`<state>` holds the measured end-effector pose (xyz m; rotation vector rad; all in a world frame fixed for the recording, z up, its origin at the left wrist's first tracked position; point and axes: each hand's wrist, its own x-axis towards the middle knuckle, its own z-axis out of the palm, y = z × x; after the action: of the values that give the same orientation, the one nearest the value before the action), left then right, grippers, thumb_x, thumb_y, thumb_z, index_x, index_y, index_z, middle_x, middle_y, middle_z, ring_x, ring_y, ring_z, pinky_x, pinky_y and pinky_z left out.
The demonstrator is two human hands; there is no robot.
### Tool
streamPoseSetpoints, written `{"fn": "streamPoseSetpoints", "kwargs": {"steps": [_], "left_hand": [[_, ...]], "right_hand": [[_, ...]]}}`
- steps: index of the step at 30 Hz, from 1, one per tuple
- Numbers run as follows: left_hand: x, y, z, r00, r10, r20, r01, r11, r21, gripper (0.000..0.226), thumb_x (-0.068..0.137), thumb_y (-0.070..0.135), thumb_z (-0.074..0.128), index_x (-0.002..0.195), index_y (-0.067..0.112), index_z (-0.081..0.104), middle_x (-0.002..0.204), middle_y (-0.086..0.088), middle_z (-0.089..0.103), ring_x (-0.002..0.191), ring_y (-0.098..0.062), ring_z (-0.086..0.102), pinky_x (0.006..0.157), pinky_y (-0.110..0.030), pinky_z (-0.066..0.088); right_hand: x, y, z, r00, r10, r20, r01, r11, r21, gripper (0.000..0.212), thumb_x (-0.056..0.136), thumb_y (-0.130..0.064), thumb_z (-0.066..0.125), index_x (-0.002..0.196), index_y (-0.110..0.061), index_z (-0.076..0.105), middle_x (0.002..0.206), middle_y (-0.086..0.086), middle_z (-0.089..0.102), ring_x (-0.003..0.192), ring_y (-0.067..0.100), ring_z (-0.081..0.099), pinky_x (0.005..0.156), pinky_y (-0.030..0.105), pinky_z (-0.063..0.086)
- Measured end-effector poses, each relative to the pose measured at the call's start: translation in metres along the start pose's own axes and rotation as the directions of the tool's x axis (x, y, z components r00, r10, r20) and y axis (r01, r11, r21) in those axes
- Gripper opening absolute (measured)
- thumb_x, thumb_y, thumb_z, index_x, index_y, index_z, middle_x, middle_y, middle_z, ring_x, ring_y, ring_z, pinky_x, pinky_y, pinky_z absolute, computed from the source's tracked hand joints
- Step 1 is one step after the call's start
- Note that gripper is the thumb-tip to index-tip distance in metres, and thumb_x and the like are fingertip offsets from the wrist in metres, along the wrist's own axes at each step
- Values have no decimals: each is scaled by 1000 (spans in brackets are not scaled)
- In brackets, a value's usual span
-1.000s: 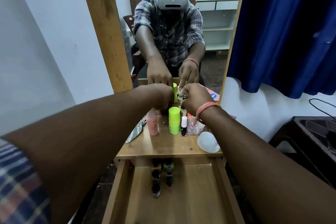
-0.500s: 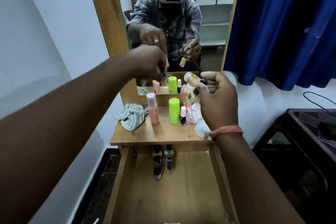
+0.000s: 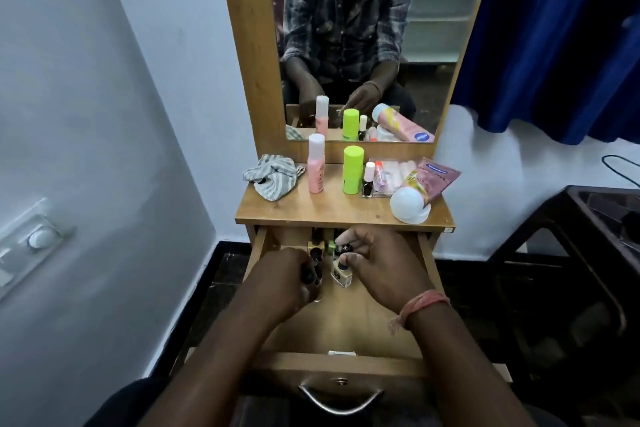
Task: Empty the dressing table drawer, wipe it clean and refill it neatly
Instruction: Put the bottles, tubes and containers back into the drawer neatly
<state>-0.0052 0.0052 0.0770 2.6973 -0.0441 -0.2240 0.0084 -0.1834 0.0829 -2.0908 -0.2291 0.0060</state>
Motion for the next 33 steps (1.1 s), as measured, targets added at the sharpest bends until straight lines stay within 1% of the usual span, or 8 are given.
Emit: {"fn": "streamPoseSetpoints", "kwargs": {"steps": [2, 7, 10, 14, 20, 28, 30, 33], "left_hand": [[2, -8, 9, 1000, -17, -9, 17, 1000, -2, 15, 83, 31, 83, 90, 31, 71, 95, 7, 72, 89, -14, 67, 70, -27, 54], [6, -16, 24, 1000, -10, -2, 10, 1000, 5, 24, 82, 24, 84, 103, 28, 74, 98, 6, 75, 82, -10, 69, 66, -24, 57], [6, -16, 30, 1000, -10, 10, 10, 1000, 26, 31, 82, 26, 85, 112, 28, 75, 105, 2, 76, 92, -16, 72, 80, -32, 61], [5, -17, 31, 1000, -2, -6, 2, 999, 40, 33, 85, 24, 82, 116, 26, 74, 110, 1, 75, 98, -19, 71, 83, -33, 60], [6, -11, 31, 1000, 16, 5, -17, 999, 50, 35, 91, 18, 73, 126, 19, 67, 116, -6, 71, 102, -24, 69, 74, -27, 45], [8, -13, 33, 1000, 26, 1, -26, 998, 64, 45, 89, 24, 77, 132, 22, 63, 125, -5, 69, 111, -23, 67, 87, -32, 55], [8, -14, 34, 1000, 18, -2, -18, 999, 51, 44, 89, 26, 78, 131, 24, 63, 125, -3, 70, 111, -20, 67, 90, -32, 57], [8, -17, 34, 1000, 9, 8, -9, 999, 42, 41, 90, 27, 77, 129, 23, 64, 123, 0, 69, 109, -18, 67, 88, -29, 55]], "right_hand": [[-2, 10, 4, 1000, -11, 26, 13, 999, -51, 25, 84, -5, 68, 93, -29, 70, 87, -10, 72, 82, -1, 69, 80, 32, 59], [-7, 29, 8, 999, -22, 38, 26, 992, -123, 23, 85, -9, 71, 96, -29, 71, 87, -12, 71, 83, 0, 68, 79, 35, 60], [-6, 32, 15, 997, -46, 55, 53, 988, -146, 22, 85, -13, 71, 98, -32, 69, 91, -12, 71, 87, 0, 67, 81, 35, 59], [-5, 34, 24, 994, -67, 83, 84, 971, -223, 23, 86, -13, 71, 96, -34, 68, 88, -14, 70, 83, 0, 66, 77, 35, 59], [-2, 36, 28, 992, -87, 91, 115, 924, -364, 22, 86, -13, 72, 95, -33, 67, 86, -15, 67, 78, -3, 63, 72, 26, 57], [-4, 30, 31, 993, -70, 96, 103, 913, -395, 16, 86, -19, 73, 94, -30, 65, 77, -13, 66, 73, -3, 62, 61, 9, 42], [-4, 29, 32, 992, -57, 110, 96, 916, -389, 19, 86, -19, 73, 97, -31, 64, 82, -13, 65, 76, -3, 61, 64, 10, 44], [-4, 28, 32, 992, -47, 116, 86, 932, -353, 21, 85, -21, 74, 99, -32, 64, 91, -16, 63, 84, -2, 59, 74, 18, 51]]}}
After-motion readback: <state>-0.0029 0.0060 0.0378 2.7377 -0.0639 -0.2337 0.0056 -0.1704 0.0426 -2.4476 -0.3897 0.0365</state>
